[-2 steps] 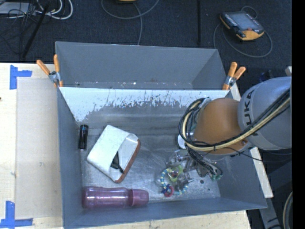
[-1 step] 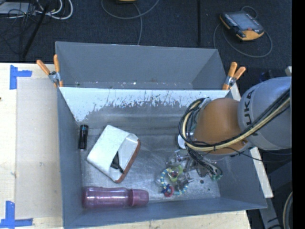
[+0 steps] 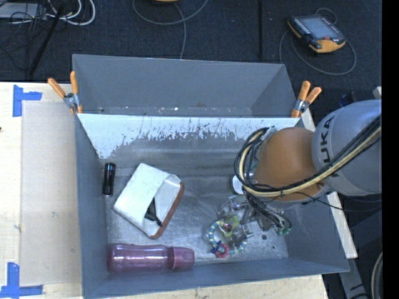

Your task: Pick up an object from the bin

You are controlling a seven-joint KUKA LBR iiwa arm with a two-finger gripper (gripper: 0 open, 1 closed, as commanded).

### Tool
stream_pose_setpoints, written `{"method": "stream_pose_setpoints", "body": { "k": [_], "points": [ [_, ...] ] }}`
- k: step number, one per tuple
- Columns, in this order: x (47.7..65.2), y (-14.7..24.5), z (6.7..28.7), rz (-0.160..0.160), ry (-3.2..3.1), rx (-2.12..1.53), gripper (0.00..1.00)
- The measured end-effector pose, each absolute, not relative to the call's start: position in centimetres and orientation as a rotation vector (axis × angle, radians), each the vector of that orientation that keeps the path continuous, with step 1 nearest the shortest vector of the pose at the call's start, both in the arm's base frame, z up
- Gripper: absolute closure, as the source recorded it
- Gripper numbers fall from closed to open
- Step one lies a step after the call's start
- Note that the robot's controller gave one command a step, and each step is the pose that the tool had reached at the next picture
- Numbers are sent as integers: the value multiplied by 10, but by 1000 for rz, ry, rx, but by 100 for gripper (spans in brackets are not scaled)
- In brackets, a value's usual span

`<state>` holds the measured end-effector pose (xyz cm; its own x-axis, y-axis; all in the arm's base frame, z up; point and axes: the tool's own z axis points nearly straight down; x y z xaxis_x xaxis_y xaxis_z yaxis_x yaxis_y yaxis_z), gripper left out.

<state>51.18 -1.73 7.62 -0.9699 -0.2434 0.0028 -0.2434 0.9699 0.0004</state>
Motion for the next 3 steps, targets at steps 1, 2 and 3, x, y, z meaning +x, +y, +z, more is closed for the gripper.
{"method": "stream_pose_setpoints", "body": {
  "k": [1,2,3],
  "points": [
    [510,-17,90,-2,-3113,386,100],
    [511,-17,105,-1,-3114,385,100],
    [510,-16,119,-1,-3114,385,100]
  ]
}}
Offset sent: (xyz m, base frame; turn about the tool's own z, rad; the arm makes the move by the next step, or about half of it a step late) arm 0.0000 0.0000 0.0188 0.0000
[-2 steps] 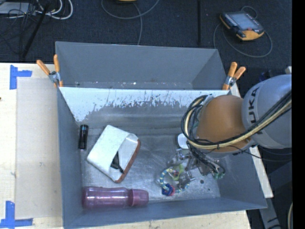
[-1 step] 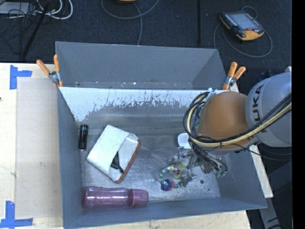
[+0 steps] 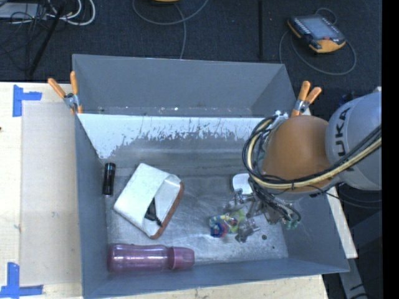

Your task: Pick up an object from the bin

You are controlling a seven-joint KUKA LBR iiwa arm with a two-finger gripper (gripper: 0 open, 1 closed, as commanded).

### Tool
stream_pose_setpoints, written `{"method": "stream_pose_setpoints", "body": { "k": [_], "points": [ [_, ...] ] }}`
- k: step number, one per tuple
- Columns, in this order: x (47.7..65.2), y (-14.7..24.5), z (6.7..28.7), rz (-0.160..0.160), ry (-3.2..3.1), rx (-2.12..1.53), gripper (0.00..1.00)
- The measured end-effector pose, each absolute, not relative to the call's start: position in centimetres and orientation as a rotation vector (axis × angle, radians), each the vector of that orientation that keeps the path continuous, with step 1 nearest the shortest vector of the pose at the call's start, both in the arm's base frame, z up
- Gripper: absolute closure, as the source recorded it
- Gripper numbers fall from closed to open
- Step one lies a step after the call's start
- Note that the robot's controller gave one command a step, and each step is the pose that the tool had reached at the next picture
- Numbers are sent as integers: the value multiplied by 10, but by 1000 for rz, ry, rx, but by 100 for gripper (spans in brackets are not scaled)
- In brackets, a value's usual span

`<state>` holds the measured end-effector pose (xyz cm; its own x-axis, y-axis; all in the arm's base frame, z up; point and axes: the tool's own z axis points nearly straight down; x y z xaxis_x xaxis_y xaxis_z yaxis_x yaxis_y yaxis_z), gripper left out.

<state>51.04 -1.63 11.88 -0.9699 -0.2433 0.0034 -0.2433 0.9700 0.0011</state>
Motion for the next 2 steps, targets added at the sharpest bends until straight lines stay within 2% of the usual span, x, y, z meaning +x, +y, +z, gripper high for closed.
{"method": "stream_pose_setpoints", "body": {
  "k": [2],
  "points": [
    [511,-16,141,0,-3118,384,100]
  ]
}}
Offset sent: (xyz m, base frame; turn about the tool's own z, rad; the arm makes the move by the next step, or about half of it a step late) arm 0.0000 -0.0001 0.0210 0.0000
